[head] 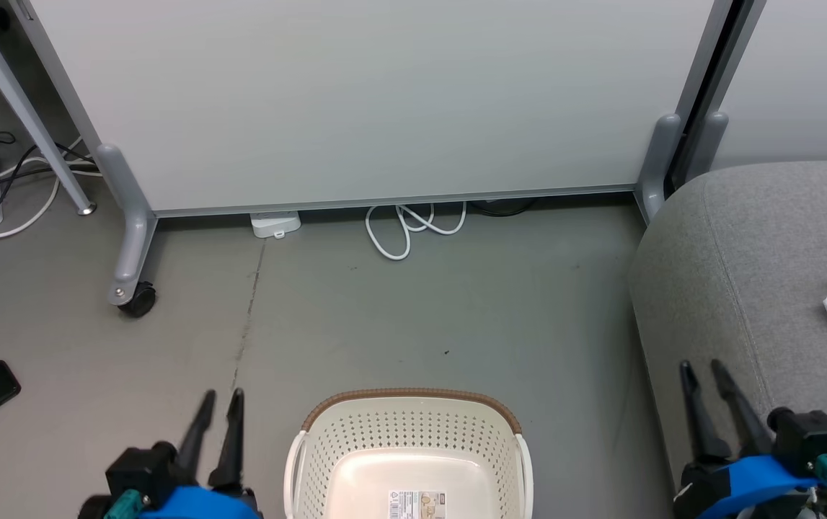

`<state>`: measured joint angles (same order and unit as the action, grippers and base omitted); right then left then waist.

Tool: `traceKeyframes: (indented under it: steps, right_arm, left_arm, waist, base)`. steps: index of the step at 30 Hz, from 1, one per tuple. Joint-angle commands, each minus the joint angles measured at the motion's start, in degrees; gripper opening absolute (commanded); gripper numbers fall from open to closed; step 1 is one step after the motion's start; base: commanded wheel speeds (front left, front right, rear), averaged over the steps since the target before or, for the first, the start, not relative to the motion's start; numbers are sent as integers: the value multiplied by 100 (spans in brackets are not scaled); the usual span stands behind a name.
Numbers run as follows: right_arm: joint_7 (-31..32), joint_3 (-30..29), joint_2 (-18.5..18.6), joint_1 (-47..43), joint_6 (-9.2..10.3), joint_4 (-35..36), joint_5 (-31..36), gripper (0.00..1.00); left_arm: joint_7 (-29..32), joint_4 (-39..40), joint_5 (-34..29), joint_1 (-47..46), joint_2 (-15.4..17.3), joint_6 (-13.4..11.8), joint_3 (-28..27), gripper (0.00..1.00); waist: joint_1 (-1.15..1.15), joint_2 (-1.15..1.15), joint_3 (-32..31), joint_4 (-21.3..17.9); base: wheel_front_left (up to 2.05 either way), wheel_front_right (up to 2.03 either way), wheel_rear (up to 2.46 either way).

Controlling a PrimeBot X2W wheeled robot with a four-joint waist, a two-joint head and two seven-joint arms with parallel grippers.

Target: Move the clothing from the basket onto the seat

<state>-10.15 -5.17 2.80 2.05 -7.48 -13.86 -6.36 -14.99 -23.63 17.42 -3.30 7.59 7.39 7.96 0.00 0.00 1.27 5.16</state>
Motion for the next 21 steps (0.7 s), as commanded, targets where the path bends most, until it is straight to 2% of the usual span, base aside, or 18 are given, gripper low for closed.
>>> traceKeyframes:
  steps: [1, 5, 21]
  right_arm:
    - [17, -13, -8, -5, 0, -86, -31, 0]
    - [35, -7, -27, -77, 0, -298, -48, 0]
    - [360, -35, -18, 33, 0, -234, -1748, 0]
  left_arm:
    - [15, -58, 31, 62, -31, 0, 5, 0]
    - [43, -252, 58, 256, -98, 0, 20, 0]
    - [460, -5, 1534, 133, -169, 2, -275, 0]
  waist:
    - [0, 0, 0, -1]
    - [0, 0, 1, -4]
    - [0, 0, -12, -65]
  base:
    - [0, 0, 0]
    - [0, 0, 0]
    - [0, 0, 0]
